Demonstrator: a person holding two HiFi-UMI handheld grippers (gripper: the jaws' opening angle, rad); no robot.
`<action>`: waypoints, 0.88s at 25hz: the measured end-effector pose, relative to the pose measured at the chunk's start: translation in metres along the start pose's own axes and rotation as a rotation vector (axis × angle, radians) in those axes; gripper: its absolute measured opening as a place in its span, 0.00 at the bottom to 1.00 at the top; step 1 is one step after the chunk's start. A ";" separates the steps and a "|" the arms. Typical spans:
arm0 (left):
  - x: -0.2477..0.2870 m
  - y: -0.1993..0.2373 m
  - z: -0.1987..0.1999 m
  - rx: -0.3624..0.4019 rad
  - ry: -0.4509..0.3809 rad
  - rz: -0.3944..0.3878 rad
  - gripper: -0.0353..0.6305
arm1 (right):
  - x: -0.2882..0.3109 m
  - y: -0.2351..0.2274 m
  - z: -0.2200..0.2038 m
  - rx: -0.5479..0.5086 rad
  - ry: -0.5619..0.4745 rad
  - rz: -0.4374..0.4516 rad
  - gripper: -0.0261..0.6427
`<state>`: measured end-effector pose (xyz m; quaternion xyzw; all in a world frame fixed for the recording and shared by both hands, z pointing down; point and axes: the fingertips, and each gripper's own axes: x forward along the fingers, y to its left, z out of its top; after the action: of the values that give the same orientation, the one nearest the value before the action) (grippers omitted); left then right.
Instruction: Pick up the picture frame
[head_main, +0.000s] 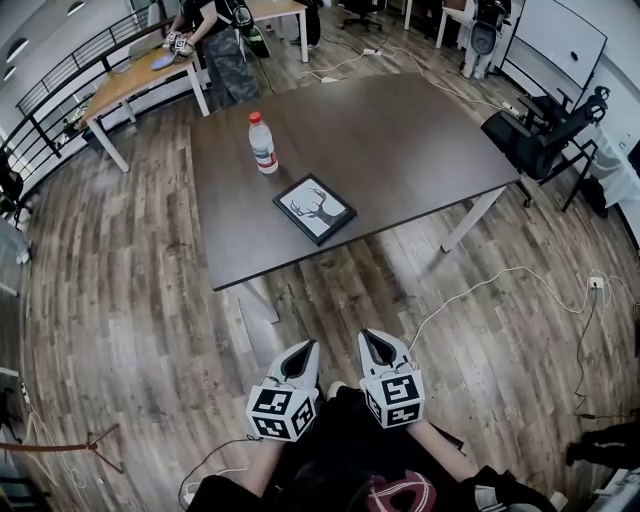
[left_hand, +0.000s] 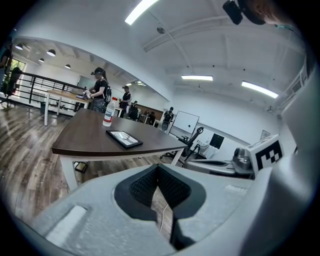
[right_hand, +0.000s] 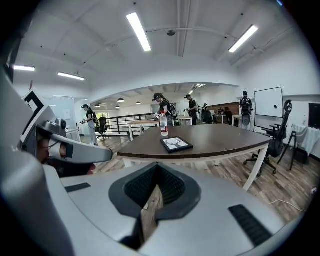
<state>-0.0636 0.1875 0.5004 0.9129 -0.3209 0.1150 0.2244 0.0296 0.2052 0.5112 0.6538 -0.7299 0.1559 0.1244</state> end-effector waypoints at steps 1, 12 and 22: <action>0.002 0.002 0.000 -0.001 0.002 -0.002 0.07 | 0.003 0.001 0.000 0.000 0.003 0.002 0.05; 0.029 0.037 0.020 -0.010 0.039 -0.030 0.07 | 0.039 -0.009 0.011 0.029 0.028 -0.037 0.05; 0.075 0.087 0.055 0.006 0.073 -0.091 0.07 | 0.105 -0.016 0.031 0.050 0.054 -0.076 0.05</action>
<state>-0.0581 0.0605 0.5081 0.9225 -0.2704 0.1389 0.2380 0.0342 0.0957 0.5241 0.6795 -0.6968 0.1867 0.1337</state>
